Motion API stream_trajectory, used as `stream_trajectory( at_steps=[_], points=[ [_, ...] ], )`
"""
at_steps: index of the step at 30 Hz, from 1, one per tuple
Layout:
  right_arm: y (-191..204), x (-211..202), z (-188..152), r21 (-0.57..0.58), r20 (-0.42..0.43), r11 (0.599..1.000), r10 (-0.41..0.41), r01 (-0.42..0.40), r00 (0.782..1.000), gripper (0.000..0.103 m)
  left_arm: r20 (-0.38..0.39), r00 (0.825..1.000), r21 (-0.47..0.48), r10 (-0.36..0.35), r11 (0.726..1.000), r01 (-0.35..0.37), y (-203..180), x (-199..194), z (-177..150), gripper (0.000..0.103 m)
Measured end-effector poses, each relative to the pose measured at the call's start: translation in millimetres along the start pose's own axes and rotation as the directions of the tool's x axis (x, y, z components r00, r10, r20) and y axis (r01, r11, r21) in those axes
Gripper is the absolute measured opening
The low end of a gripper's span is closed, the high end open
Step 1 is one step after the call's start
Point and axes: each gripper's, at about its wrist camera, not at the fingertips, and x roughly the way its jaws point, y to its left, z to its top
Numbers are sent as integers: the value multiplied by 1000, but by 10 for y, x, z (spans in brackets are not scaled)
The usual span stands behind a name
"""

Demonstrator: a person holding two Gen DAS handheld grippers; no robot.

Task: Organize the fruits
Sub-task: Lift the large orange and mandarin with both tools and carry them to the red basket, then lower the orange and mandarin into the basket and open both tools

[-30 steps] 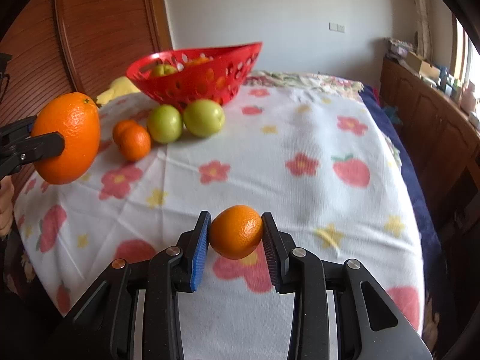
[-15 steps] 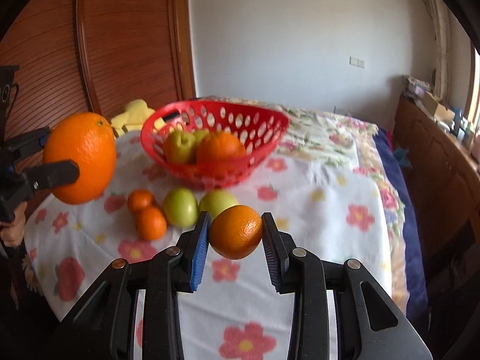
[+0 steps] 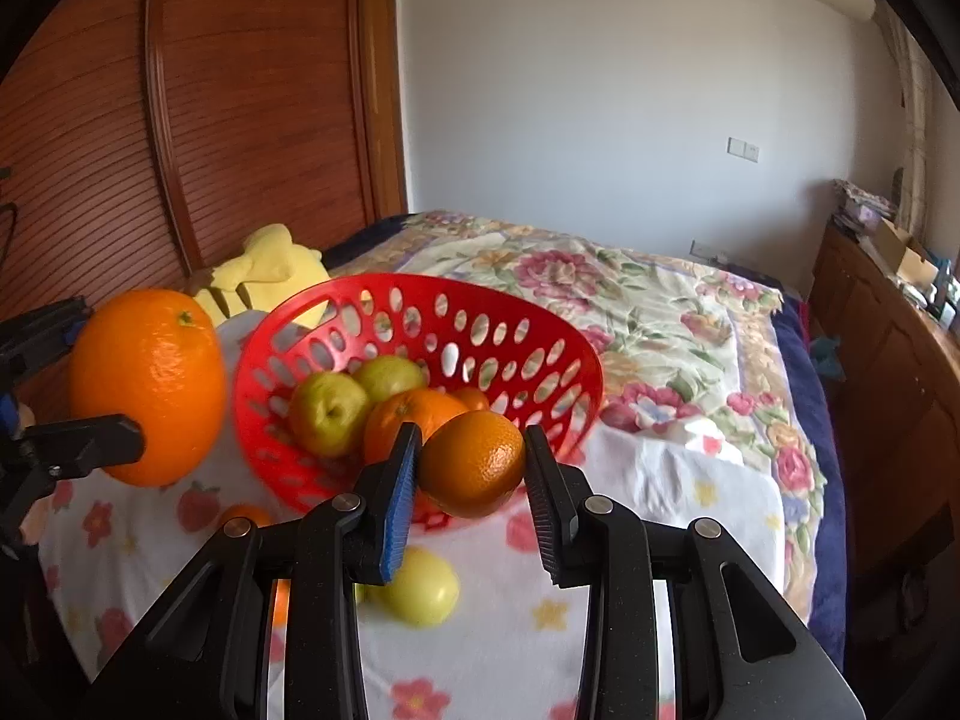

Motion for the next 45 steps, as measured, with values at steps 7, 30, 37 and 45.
stream_trajectory(
  at_steps=[7,30,37,45],
  points=[
    [-104,362,112,16,-8,999,28,-28,1000,34,-5,1000,-6,3,1000,-3,123,204,134,79],
    [-114,804,184,-9,-37,999,50,-51,998,34,-49,998,5,25,1000,-25,362,812,365,79],
    [-181,680,137,8,-12,999,41,-41,999,35,-99,995,6,29,1000,-28,390,1044,404,79],
    [-245,603,132,30,19,999,45,-45,999,35,-157,986,37,50,998,-45,287,1319,560,79]
  ],
)
